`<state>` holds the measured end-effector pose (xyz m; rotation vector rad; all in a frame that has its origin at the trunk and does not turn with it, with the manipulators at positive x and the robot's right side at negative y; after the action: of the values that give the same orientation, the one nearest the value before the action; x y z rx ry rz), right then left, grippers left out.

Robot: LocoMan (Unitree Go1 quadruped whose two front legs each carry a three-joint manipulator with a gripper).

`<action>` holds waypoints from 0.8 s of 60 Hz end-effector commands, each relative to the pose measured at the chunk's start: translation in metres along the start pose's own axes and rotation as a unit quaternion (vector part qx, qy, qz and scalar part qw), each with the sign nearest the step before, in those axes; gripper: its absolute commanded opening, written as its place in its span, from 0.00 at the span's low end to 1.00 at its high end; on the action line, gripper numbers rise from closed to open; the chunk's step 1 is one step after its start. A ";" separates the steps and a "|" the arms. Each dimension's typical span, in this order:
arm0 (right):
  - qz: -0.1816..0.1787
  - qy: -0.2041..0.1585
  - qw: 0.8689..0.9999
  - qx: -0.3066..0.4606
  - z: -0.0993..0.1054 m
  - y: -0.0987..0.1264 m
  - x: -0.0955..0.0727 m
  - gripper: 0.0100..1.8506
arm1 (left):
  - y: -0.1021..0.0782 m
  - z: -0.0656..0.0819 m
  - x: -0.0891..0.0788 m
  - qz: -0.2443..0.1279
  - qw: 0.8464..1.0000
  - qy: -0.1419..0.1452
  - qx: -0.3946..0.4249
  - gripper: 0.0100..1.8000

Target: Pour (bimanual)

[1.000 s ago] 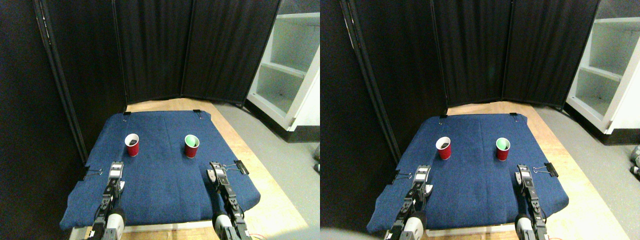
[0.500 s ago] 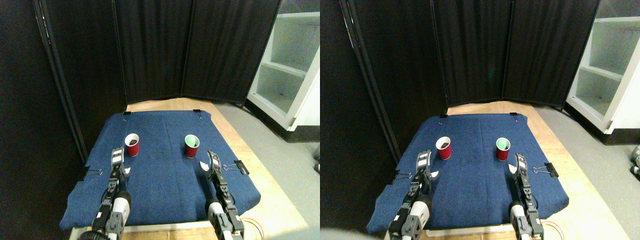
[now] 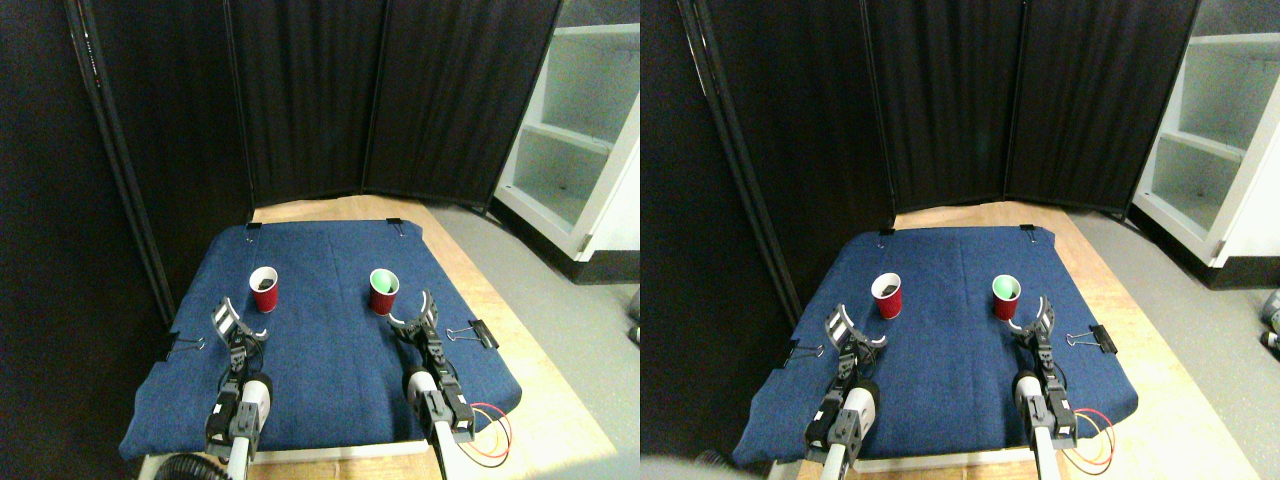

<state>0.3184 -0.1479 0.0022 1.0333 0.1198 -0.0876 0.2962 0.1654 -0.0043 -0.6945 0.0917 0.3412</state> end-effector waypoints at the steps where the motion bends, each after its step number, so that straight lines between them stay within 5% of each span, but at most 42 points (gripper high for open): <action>1: -0.008 -0.012 1.000 0.028 -0.002 0.002 0.006 0.43 | -0.005 -0.001 0.005 -0.003 1.000 -0.010 -0.023 0.53; 19: -0.039 0.011 0.985 0.170 -0.004 -0.006 0.015 0.57 | -0.001 -0.008 0.016 0.024 0.992 -0.002 -0.127 0.59; 34: -0.052 0.022 0.980 0.190 -0.004 -0.004 0.018 0.68 | -0.001 -0.012 0.019 0.032 0.987 0.008 -0.156 0.66; 48: -0.049 0.026 0.978 0.203 -0.010 -0.003 0.023 0.63 | -0.006 -0.015 0.019 0.035 0.985 0.020 -0.169 0.65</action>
<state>0.3340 -0.1449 -0.0131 1.4272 0.2309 -0.2208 0.3129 0.1634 -0.0177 -1.0490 0.0855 0.4502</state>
